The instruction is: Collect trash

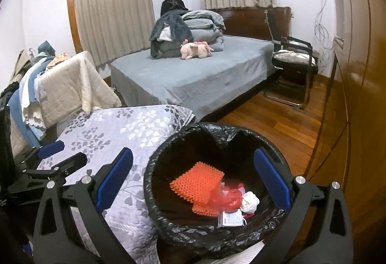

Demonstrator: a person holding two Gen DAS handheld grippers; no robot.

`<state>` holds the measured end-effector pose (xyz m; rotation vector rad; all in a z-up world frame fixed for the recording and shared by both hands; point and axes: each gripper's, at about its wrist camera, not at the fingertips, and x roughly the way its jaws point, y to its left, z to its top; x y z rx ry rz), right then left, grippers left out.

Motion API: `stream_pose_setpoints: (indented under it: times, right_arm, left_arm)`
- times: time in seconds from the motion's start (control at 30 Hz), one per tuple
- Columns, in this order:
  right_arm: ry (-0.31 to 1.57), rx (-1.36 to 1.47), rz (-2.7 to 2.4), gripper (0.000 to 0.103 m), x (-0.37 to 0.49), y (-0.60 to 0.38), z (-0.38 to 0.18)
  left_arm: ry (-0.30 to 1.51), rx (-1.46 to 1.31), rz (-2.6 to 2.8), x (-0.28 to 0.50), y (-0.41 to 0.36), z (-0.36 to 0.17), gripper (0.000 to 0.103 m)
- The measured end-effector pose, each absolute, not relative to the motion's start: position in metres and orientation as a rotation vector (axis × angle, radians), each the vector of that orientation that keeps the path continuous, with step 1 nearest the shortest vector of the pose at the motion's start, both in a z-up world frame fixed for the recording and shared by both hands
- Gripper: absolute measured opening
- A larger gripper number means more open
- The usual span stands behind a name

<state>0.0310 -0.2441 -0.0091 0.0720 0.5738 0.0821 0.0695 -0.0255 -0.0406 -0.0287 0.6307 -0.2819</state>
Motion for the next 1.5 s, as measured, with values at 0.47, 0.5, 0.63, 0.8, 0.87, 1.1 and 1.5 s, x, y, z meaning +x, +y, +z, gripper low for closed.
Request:
stream_pose_setpoints:
  times: [0.47,0.5,0.63,0.8,0.87,1.1,1.5]
  right_arm:
    - [0.533,0.038,0.115,0.098,0.015,-0.227,0.007]
    - [0.529,0.037,0.116,0.098,0.014,-0.226,0.008]
    - [0.513,0.035,0.123,0.098,0.011,-0.222,0.013]
    - [0.504,0.022,0.13,0.098,0.008,-0.219,0.016]
    - [0.5,0.02,0.132,0.098,0.007,-0.218,0.017]
    - [0.488,0.013,0.132,0.098,0.004,-0.215,0.02]
    - [0.486,0.011,0.132,0.098,0.004,-0.214,0.021]
  left_arm:
    - [0.565,-0.045,-0.27,0.048,-0.016,-0.016,0.097]
    - [0.562,-0.044,-0.271,0.046,-0.016,-0.014,0.097]
    - [0.548,-0.039,-0.275,0.04,-0.015,-0.007,0.097]
    - [0.526,-0.039,-0.271,0.034,-0.015,0.001,0.097]
    - [0.518,-0.04,-0.269,0.031,-0.014,0.004,0.097]
    - [0.502,-0.037,-0.27,0.026,-0.014,0.01,0.097]
    - [0.493,-0.032,-0.265,0.024,-0.013,0.014,0.097]
